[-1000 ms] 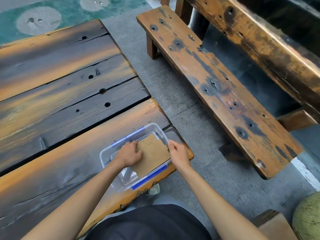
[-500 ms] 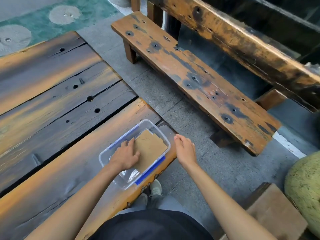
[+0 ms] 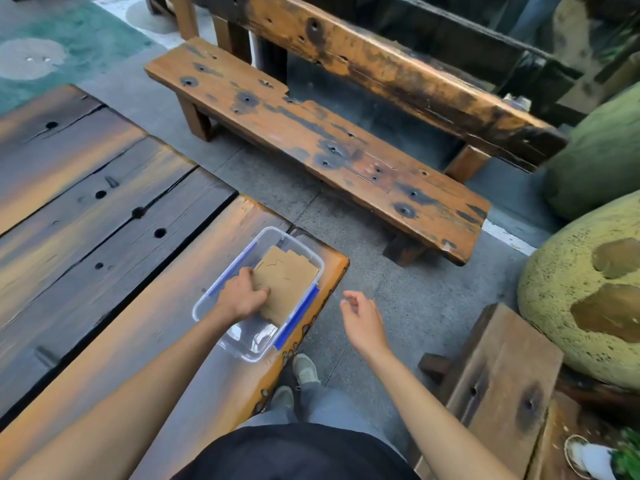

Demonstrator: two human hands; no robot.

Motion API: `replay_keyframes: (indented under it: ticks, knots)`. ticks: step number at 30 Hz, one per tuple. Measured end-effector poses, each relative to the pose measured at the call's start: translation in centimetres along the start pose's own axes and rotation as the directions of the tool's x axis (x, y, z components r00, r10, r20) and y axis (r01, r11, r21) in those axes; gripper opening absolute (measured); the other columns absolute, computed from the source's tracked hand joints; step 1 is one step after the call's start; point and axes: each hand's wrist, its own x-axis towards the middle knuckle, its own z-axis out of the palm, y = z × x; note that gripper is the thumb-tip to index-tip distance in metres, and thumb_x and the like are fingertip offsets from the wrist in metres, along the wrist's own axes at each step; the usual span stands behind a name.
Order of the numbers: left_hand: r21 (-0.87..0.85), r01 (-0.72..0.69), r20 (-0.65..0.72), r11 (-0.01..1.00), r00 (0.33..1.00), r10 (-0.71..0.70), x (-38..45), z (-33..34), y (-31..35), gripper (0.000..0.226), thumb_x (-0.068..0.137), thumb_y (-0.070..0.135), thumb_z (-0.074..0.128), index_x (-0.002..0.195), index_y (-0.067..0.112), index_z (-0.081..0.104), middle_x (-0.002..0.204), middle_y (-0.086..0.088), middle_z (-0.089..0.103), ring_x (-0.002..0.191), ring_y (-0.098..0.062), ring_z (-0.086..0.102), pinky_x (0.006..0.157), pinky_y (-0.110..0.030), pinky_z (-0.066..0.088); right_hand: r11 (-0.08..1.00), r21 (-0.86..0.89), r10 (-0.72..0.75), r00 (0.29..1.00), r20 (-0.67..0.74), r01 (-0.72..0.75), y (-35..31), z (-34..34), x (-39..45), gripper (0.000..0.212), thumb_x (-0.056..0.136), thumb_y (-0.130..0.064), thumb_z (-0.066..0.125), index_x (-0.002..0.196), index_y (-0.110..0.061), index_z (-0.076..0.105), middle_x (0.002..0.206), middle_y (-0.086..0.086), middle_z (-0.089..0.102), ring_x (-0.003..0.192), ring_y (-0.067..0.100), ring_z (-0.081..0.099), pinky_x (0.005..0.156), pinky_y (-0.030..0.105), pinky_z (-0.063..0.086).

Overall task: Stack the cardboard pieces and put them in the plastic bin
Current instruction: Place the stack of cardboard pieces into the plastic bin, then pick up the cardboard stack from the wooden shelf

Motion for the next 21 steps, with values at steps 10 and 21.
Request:
replay_keyframes:
  ticks: [10,21]
  knots:
    - [0.331,-0.091,-0.014,0.939,0.995,0.102,-1.1,1.0,0.8,0.058,0.093,0.044,0.049,0.137,0.010,0.031,0.138,-0.023,0.043,0.117,-0.043,0.054,0.092,-0.051,0.051,0.999,0.035,-0.002,0.996,-0.089,0.005,-0.2,0.0,-3.1,0.033,0.104,-0.031,0.048,0.136,-0.024,0.056,0.138,0.004,0.054,0.132,0.022,0.050,0.115,0.044,0.038]
    - [0.626,-0.468,0.096,0.624,0.840,0.534,-3.9,7.4,6.9,0.073,0.093,0.058,0.038,0.157,0.029,0.019,0.167,-0.013,0.010,0.152,-0.041,0.004,0.115,-0.054,0.026,0.999,-0.016,0.038,0.958,-0.286,-0.045,4.7,-5.3,-8.4,0.047,0.106,-0.036,0.045,0.149,-0.018,0.050,0.164,0.004,0.032,0.153,0.020,0.024,0.126,0.034,0.013]
